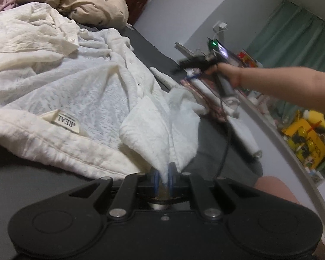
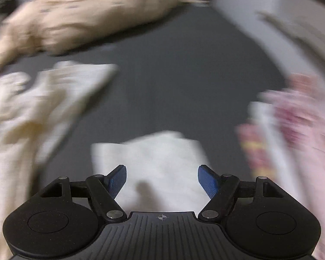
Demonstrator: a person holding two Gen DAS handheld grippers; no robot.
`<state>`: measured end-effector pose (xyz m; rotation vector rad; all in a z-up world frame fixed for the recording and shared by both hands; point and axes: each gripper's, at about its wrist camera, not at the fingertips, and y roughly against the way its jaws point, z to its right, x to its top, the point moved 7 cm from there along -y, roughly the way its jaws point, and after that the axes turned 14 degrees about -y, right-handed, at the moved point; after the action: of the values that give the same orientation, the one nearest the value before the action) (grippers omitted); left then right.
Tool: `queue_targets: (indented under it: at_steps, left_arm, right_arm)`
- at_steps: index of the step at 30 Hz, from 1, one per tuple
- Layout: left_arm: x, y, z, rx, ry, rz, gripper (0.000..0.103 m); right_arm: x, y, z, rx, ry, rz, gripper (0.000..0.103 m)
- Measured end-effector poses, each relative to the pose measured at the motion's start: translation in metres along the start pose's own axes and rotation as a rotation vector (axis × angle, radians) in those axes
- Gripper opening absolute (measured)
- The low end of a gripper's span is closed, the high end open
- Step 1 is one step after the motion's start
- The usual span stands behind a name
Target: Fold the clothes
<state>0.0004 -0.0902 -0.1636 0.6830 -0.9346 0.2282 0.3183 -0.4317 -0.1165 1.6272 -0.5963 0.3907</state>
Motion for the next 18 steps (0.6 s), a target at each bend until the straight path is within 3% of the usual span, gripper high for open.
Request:
queue_targets:
  at_steps: [1,4,7,9,10,18]
  left_arm:
    - [0.000,-0.001,0.001,-0.011,0.002,0.000,0.008]
    - [0.003,-0.005,0.005,-0.046,0.002,0.003,0.008]
    - [0.000,-0.005,0.006,-0.063,-0.004,-0.008,0.008]
    - [-0.003,-0.004,0.005,-0.063,-0.002,-0.015,0.008]
    - [-0.003,-0.003,0.005,-0.062,0.002,-0.015,0.008]
    - [0.000,-0.001,0.010,-0.061,-0.011,0.005,0.008]
  right_arm:
    - [0.002,-0.004,-0.006,-0.006,0.041,-0.006,0.073]
    - [0.004,-0.020,-0.006,-0.165,0.119,-0.045,0.073]
    - [0.001,-0.028,0.002,-0.132,0.000,-0.098,0.044]
    - [-0.002,-0.030,0.005,-0.100,-0.071,-0.088,0.031]
    - [0.001,-0.030,0.009,-0.095,-0.089,-0.072,0.003]
    - [0.056,0.024,0.038,-0.144,-0.176,0.170,0.002]
